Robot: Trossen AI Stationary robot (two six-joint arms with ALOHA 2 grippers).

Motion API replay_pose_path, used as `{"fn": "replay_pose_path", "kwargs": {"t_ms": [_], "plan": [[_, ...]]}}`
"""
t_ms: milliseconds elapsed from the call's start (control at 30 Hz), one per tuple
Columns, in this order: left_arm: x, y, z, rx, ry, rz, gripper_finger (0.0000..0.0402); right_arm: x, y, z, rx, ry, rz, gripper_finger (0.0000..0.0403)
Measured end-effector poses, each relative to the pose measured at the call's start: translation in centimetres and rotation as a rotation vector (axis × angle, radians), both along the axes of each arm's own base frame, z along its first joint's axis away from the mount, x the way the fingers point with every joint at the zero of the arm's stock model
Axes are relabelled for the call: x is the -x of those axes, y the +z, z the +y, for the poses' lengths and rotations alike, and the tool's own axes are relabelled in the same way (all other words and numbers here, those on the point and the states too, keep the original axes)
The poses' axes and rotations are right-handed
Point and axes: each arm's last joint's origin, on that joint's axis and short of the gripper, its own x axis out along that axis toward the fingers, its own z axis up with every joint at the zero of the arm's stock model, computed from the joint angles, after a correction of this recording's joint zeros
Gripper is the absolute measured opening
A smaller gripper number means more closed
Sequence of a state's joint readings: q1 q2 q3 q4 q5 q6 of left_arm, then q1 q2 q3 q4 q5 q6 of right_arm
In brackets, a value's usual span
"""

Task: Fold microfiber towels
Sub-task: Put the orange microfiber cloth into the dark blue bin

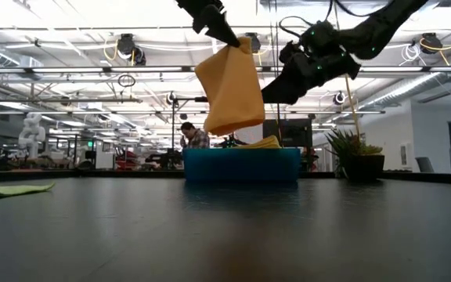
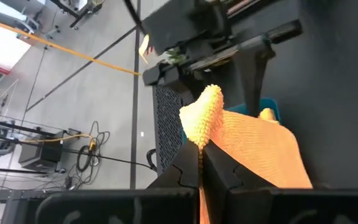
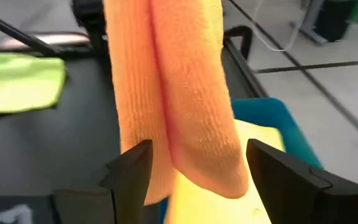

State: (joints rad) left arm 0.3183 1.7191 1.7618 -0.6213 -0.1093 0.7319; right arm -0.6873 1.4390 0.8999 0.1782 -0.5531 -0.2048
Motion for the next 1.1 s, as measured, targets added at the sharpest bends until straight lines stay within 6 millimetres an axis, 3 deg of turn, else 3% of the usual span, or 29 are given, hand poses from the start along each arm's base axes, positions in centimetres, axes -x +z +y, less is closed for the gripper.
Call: {"fn": "replay_pose_path", "kwargs": {"t_ms": [233,400,867,1000,1100], "plan": [[0.2,-0.3,0.0,0.007,0.003,0.037,0.0000,-0.2,-1.0,-0.4,-0.169,0.224,-0.070,0.0254],[0.3,-0.3,0.0,-0.011,0.041,0.046,0.0000,-0.4,-1.2,0.1,-0.205,0.274,-0.063,0.0254],[0.1,0.0,0.1,0.016,0.081,-0.009,0.0000,-3.4,-1.5,3.4,-0.133,0.036,0.025,0.0250],[0.1,0.0,0.2,0.023,0.089,-0.014,0.0001,-3.7,-1.5,3.8,-0.140,0.011,0.025,0.0220],[0.1,0.0,0.2,0.018,0.115,-0.016,0.0001,-3.9,-1.5,4.1,-0.143,0.019,0.023,0.0175]]}}
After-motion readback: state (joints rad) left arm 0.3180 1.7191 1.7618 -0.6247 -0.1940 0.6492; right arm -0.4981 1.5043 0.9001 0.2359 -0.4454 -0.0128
